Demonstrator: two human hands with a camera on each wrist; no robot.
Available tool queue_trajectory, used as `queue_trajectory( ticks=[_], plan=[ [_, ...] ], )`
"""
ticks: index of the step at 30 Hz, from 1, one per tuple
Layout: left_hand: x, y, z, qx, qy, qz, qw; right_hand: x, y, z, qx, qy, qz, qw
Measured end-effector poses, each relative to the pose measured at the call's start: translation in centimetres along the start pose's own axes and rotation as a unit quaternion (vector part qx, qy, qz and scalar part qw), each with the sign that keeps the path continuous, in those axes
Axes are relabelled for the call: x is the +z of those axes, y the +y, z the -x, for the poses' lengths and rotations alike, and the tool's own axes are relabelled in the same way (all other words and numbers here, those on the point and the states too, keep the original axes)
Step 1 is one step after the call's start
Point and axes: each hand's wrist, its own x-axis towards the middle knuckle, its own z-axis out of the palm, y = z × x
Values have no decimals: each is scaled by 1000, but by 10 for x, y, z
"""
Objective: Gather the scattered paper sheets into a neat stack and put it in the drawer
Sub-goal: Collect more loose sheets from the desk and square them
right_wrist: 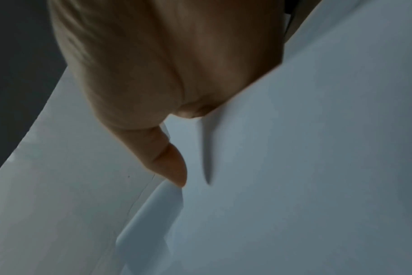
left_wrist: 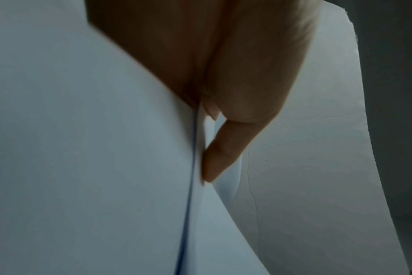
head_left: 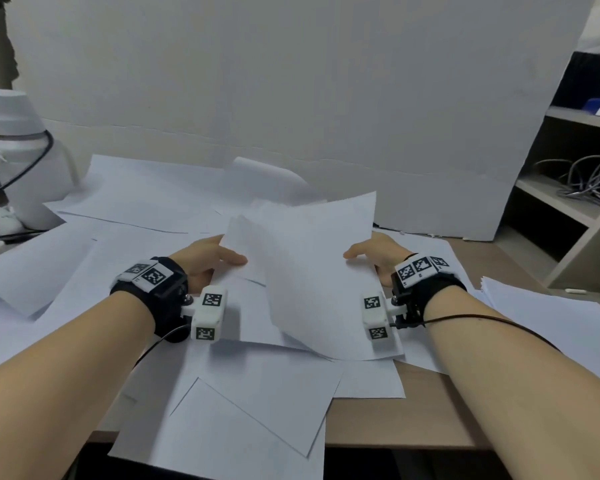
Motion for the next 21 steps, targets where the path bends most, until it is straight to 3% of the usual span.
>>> queue_trajectory(
  ticks=[3,7,10,14,17,21],
  plan=[
    [-7,-6,0,10,28,-28,999,-9,6,3,39,11,-48,998],
    [-15,-15,-7,-27,63,-36,997,-10,23,3,76,61,-61,993],
    [-12,-15,-7,-52,90,-31,994,-1,26,-3,79,39,53,995],
    [3,-9,8,-58,84,58,993,12,15,8,-14,31,141,989],
    [9,-3,14,-32,63,132,989,13,18,10,-61,5,87,994],
    [7,-1,17,20,68,197,978,11,17,14,-133,14,-72,988]
  ],
)
